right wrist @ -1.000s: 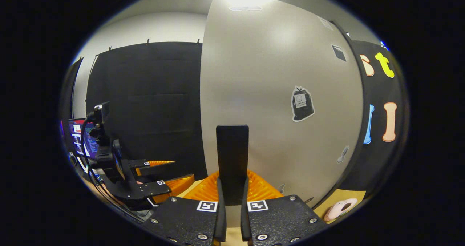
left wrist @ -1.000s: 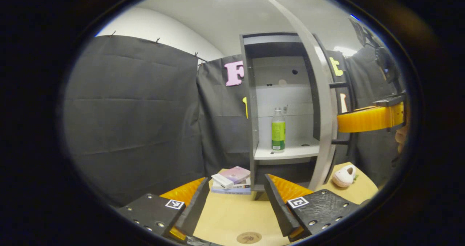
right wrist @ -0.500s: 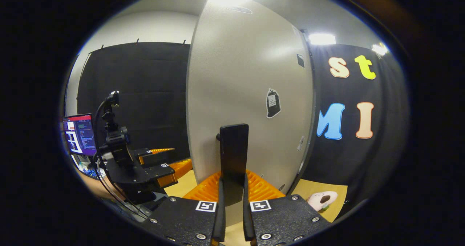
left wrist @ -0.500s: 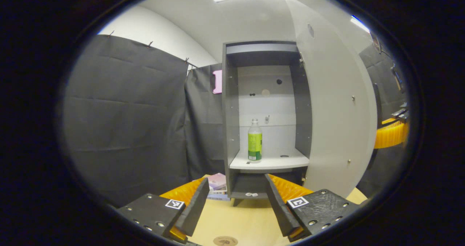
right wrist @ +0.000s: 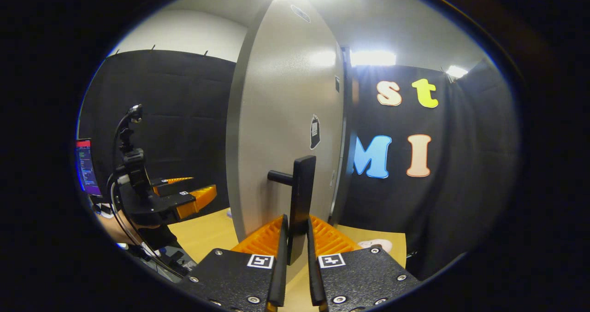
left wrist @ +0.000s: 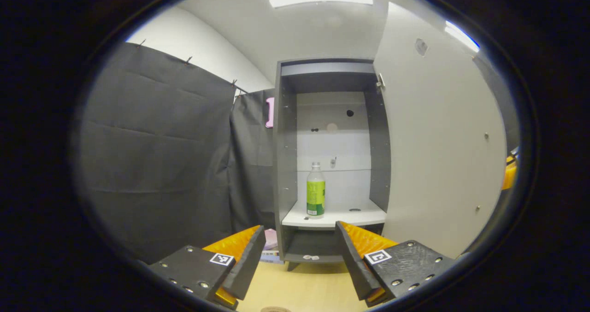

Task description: Open the cabinet door with the right hand, grasp the bottle in the cabinet with the left hand and place it on the coaster, then close the cabinet door with the right hand.

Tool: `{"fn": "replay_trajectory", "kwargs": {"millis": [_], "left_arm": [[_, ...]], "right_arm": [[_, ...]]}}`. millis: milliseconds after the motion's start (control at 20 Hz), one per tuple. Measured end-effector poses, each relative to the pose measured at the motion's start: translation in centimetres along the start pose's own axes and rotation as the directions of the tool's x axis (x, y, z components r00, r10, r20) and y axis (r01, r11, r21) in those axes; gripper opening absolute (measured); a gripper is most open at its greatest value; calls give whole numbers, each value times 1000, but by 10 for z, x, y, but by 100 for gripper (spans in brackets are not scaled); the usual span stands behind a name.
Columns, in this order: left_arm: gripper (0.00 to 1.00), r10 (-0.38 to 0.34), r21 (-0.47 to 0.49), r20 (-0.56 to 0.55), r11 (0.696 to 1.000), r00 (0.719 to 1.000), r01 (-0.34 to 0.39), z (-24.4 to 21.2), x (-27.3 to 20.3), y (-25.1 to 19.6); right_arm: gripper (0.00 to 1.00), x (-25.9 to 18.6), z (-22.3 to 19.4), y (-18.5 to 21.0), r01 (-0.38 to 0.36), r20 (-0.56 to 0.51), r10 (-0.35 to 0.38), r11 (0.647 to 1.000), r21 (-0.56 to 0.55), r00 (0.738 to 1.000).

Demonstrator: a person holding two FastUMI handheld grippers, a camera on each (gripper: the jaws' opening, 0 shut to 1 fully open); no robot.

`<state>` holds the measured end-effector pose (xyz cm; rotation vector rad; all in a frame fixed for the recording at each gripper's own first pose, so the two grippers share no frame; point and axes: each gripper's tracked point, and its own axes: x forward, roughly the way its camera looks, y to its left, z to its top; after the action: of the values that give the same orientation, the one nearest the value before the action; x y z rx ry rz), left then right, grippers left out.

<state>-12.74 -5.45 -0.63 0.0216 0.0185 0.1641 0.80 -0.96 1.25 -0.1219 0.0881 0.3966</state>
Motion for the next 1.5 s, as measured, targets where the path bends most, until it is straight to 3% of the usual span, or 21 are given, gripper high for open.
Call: {"fn": "replay_trajectory", "kwargs": {"millis": [150, 200, 250, 350, 400, 650, 750, 800, 900, 1150, 1200, 1250, 1300, 1350, 1400, 1500], "left_arm": [[87, -49, -27, 1, 998, 999, 49, -11, 55, -6], [94, -53, -43, -13, 998, 998, 53, -17, 70, -6], [87, -46, -55, -37, 998, 998, 44, -24, 85, -3], [90, -64, -96, -66, 994, 996, 58, -34, 114, -7], [87, -79, -110, -65, 991, 995, 72, -36, 130, -11], [87, -143, -73, -41, 987, 989, 140, -36, 210, -21], [87, -158, -38, -20, 987, 987, 157, -31, 241, -28], [87, -153, -8, -14, 988, 988, 153, -30, 255, -29], [87, -157, 28, -4, 987, 988, 157, -32, 282, -37], [87, -184, 15, 13, 983, 983, 184, -30, 338, -48], [94, -186, 9, 16, 982, 982, 186, -30, 348, -48], [94, -194, 5, 17, 981, 981, 194, -30, 356, -49], [86, -204, 4, 16, 979, 979, 204, -31, 364, -53], [86, -211, 10, 13, 978, 977, 211, -30, 368, -55], [94, -211, 15, 18, 977, 977, 211, -31, 373, -53], [94, -214, 3, 11, 977, 977, 214, -36, 379, -54]], "right_arm": [[21, -27, -6, -2, 71, -3, -71, 997, 42, 997], [21, -34, -9, 2, 82, -2, -82, 994, 65, 997], [20, -39, -12, 10, 88, -2, -88, 993, 83, 996], [20, -50, -18, 21, 108, -3, -108, 990, 88, 994], [20, -55, -22, 25, 124, -3, -124, 989, 79, 992], [26, -77, -30, 30, 153, -4, -153, 986, 61, 988], [48, -95, -26, 19, 208, 30, -209, 977, 42, 977], [67, -104, -20, 6, 263, 65, -264, 965, 24, 962], [83, -117, -18, -24, 380, 100, -380, 925, 18, 920], [84, -123, -33, -45, 499, 47, -505, 861, 99, 862], [84, -123, -33, -46, 515, 45, -521, 852, 98, 853], [84, -122, -34, -48, 529, 41, -534, 844, 95, 845], [84, -120, -35, -47, 535, 38, -540, 840, 91, 841], [84, -117, -35, -45, 534, 36, -539, 841, 92, 842], [84, -114, -34, -43, 532, 36, -536, 842, 92, 843], [84, -110, -32, -42, 533, 36, -537, 842, 83, 843]]}}
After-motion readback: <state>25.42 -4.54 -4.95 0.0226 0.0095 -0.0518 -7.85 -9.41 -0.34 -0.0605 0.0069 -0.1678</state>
